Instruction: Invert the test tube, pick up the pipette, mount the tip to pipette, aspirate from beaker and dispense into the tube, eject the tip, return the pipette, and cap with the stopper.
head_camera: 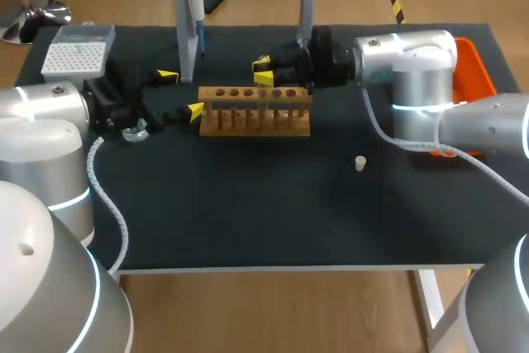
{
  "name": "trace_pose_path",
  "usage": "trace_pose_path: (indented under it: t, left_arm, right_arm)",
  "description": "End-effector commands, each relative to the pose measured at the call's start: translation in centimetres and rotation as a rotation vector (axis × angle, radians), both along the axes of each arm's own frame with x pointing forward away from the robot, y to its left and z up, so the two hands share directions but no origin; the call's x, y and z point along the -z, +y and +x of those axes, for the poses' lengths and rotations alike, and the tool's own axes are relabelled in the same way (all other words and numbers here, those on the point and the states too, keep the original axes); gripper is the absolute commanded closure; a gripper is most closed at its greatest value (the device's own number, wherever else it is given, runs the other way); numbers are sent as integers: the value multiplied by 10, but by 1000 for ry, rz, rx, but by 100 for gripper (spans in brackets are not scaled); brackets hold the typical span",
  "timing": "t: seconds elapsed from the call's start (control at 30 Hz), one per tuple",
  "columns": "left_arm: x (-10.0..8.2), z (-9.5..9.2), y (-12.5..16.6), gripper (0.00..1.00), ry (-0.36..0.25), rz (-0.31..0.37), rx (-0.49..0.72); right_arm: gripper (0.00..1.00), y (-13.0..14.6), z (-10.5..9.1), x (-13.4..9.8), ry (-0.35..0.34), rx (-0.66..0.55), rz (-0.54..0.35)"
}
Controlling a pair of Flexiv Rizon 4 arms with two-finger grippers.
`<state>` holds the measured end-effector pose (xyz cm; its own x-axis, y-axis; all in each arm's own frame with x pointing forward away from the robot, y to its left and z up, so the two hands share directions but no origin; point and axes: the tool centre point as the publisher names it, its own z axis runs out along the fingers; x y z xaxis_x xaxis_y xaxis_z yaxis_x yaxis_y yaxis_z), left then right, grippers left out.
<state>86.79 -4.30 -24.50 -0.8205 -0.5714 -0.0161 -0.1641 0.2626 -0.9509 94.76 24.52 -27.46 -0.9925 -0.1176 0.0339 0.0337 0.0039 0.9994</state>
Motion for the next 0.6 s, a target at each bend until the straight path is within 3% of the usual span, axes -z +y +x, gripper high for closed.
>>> trace_pose_path:
  t: [0.03, 0.07, 0.6]
  left_arm:
    - [1, -1, 0, 0, -2, 0, -2]
    - [1, -1, 0, 0, -2, 0, -2]
    - [1, -1, 0, 0, -2, 0, -2]
  right_arm:
    - [93, -2, -3, -1, -2, 5, 0]
    - [100, -2, -3, -1, -3, 6, 0]
    - [100, -5, -2, -16, -31, 1, -1]
